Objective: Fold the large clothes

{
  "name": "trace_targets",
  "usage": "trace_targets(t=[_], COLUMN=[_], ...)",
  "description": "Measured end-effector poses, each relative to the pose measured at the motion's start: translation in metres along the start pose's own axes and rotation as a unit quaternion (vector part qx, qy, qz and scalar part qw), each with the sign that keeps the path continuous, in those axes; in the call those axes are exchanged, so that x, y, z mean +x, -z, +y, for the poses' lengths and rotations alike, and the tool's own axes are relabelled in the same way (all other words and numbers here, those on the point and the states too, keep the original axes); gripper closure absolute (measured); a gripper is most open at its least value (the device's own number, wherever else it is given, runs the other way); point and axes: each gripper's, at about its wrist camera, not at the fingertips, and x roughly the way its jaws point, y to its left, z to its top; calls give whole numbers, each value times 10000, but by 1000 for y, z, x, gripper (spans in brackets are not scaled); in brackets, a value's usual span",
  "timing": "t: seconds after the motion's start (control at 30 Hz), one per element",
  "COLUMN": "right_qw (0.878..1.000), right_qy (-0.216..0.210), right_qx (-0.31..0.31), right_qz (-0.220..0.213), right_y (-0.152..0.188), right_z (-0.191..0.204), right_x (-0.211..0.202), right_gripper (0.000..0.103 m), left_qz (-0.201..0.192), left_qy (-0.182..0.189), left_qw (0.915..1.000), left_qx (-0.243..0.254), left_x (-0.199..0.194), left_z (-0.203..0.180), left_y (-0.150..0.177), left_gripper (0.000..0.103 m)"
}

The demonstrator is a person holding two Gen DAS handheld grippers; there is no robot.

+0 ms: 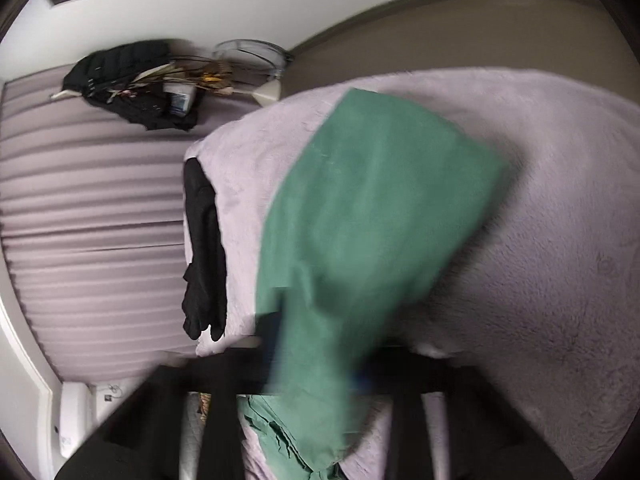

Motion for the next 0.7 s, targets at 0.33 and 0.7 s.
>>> trace_targets(t=[0.33, 0.7], right_qw=[9796, 8290], right_qy=[-639, 63], right_qx=[-1844, -5075], right_qz=[489, 2351], right_y=[70, 356], right_z=[116, 216], right_x=[21, 185], right_gripper=[98, 98], left_qz=[-373, -772], left_qy=[50, -429], left_qw=[9979, 9856], left_qx=[-530, -1442], left_x=[-13, -18], left_z=[84, 223], left_y=[-3, 25], left_gripper=[0, 0])
